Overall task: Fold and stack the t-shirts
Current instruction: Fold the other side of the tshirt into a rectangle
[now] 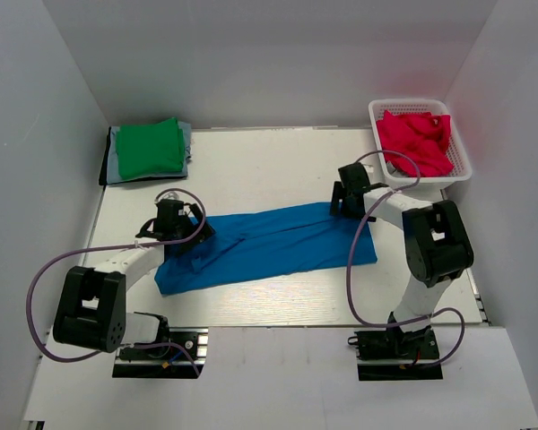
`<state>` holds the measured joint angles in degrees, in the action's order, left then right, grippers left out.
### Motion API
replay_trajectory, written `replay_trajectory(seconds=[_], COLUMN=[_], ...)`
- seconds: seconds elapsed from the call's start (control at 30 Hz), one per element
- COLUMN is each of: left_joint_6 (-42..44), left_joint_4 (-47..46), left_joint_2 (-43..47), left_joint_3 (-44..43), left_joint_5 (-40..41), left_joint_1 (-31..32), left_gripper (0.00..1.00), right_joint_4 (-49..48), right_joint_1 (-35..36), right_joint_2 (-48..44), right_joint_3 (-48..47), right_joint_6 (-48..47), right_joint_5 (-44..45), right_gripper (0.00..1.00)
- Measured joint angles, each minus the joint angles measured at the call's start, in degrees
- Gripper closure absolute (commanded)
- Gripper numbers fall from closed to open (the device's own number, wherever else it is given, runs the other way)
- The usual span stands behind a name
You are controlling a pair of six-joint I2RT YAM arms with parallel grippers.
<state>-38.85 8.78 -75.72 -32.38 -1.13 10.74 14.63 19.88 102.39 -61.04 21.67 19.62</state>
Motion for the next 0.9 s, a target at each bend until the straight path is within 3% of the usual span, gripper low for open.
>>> replay_trajectory(seconds=[0.27,0.57,0.67,0.9], left_joint_6=[-0.6,1.2,3.1,7.5], left_joint_4=[1.7,7.4,7.2,4.3], left_joint_2=[-0.8,-0.7,-0.7,-0.4], left_joint_3=[-1.2,-3.4,-4.4,-5.7], left_joint_5=[3.8,6.9,4.0,-5.4], left_joint_1=[-0.1,-0.1,-0.1,1.7], left_gripper=[0.00,0.00,0.00,0.00], right_joint_4=[3.8,10.6,8.9,-1.8], right_joint_1=[-6.4,-8.9,-8.8,-5.3], right_joint_2=[-2.8,-7.3,-11.5,-20.7], right_joint_3=[1.0,0.0,1.3,8.2], right_joint_6=[4.2,6.4,5.5,2.6], right_joint_5=[6.5,12.0,7.8,-14.6], right_gripper=[0.10,0.10,0.10,0.10])
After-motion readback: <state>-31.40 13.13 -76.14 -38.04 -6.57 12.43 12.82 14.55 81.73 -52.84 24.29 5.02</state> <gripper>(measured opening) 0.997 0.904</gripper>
